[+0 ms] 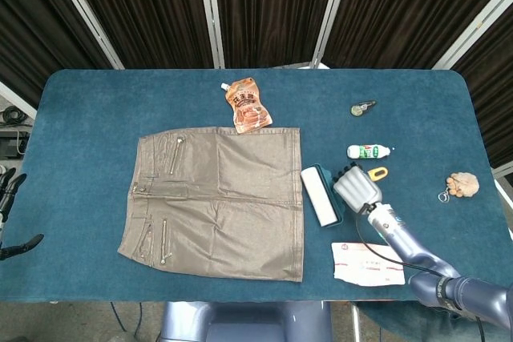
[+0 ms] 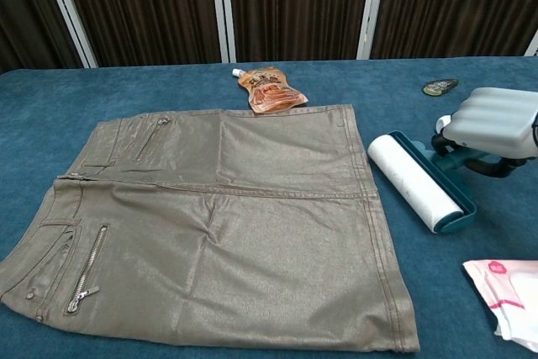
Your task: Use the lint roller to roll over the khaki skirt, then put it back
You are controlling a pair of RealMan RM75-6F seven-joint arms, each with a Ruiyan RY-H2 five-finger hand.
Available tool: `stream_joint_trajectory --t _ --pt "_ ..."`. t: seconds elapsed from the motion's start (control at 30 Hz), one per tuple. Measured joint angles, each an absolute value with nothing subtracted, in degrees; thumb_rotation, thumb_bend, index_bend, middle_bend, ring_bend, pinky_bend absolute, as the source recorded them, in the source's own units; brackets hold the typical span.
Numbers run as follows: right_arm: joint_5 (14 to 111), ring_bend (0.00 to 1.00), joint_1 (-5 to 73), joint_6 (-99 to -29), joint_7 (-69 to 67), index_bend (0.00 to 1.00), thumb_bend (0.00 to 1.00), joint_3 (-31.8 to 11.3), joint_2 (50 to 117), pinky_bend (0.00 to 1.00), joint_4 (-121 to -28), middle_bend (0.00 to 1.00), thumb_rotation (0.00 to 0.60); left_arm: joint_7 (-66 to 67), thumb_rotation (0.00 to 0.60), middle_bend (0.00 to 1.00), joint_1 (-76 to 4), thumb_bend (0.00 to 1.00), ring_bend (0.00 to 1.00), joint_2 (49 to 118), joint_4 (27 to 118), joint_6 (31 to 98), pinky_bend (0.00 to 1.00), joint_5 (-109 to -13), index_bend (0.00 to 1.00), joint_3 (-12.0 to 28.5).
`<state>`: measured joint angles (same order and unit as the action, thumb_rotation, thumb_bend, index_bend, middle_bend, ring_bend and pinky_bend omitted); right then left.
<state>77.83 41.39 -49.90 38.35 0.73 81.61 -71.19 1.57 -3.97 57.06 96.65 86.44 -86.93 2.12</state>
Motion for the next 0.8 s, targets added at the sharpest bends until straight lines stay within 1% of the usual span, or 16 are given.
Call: stream_joint_trajectory --t 0.03,0.07,0.1,0.13,0.17,0.23,0.27,0.3,0.33,0.5,0.7,0.77,0.8 --pt "77.9 0.39 41.1 -50.0 37.7 0.41 0.74 0.8 81.5 0.40 -70.7 0.52 0.600 1.6 0.600 0.00 -4.0 0.00 0.00 57.1 96.7 86.5 0.00 -87.0 0.00 2.1" --pt "77.9 0.39 40.9 -50.1 37.3 0.37 0.72 0.9 81.4 0.40 -70.4 0.52 0.600 1.6 0.600 0.00 -4.0 0.00 0.00 57.1 96.7 86.5 0.00 -87.0 0.00 2.1" --pt "77.9 0.38 40.7 -50.2 36.8 0.31 0.66 0.9 81.4 0.40 -70.2 0.52 0.600 1.7 0.600 0.00 -4.0 0.00 0.00 57.1 96.8 86.5 0.00 -87.1 0.00 2.0" --pt "77.8 0.37 40.5 -50.4 36.2 0.24 0.58 0.9 81.3 0.40 -69.9 0.50 0.600 1.7 0.600 0.00 -3.9 0.00 0.00 57.1 96.8 86.5 0.00 -87.1 0.00 2.0" --pt "77.8 0.33 40.3 -50.4 35.8 0.12 0.41 0.9 81.2 0.40 -69.8 0.44 0.600 1.7 0.600 0.00 -3.9 0.00 0.00 57.1 96.9 86.5 0.00 -87.1 0.00 2.0" --pt "77.6 0.25 40.0 -50.5 34.7 0.02 0.13 0.8 81.1 0.40 -69.8 0.32 0.600 1.7 0.600 0.00 -3.9 0.00 0.00 57.0 97.0 86.7 0.00 -87.2 0.00 2.0" --pt "77.6 0.21 39.9 -50.4 34.0 0.00 0.03 0.8 80.9 0.39 -69.9 0.26 0.600 1.7 0.600 0.00 -3.8 0.00 0.00 57.0 97.0 86.8 0.00 -87.3 0.00 2.0" --pt "77.4 0.19 39.8 -50.3 32.9 0.00 0.00 0.7 80.6 0.38 -70.2 0.23 0.600 1.6 0.600 0.00 -3.8 0.00 0.00 56.9 97.1 86.8 0.00 -87.4 0.00 1.9" --pt "77.2 0.17 39.7 -50.3 32.2 0.00 0.00 0.6 80.3 0.37 -70.6 0.20 0.600 1.6 0.600 0.00 -3.8 0.00 0.00 56.9 97.1 86.8 0.00 -87.4 0.00 1.9" --pt "76.3 0.13 38.8 -51.7 31.0 0.00 0.00 -0.3 78.3 0.33 -74.1 0.19 0.600 0.9 0.600 0.00 -3.6 0.00 0.00 56.5 97.3 87.2 0.00 -87.7 0.00 1.8" --pt "77.0 0.11 36.0 -58.3 28.9 0.00 0.00 -1.3 72.7 0.27 -81.5 0.19 0.600 -1.5 0.600 0.00 -3.0 0.00 0.00 55.5 97.6 88.4 0.00 -88.5 0.00 1.7" --pt "77.7 0.09 34.4 -61.5 27.0 0.00 0.00 -1.5 70.3 0.22 -84.5 0.18 0.600 -2.4 0.600 0.00 -2.8 0.00 0.00 55.1 97.7 89.0 0.00 -89.0 0.00 1.6" --pt "78.2 0.08 33.6 -63.0 26.1 0.00 0.00 -1.6 69.3 0.17 -85.6 0.17 0.600 -2.6 0.600 0.00 -2.7 0.00 0.00 54.9 97.7 89.2 0.00 -89.2 0.00 1.5"
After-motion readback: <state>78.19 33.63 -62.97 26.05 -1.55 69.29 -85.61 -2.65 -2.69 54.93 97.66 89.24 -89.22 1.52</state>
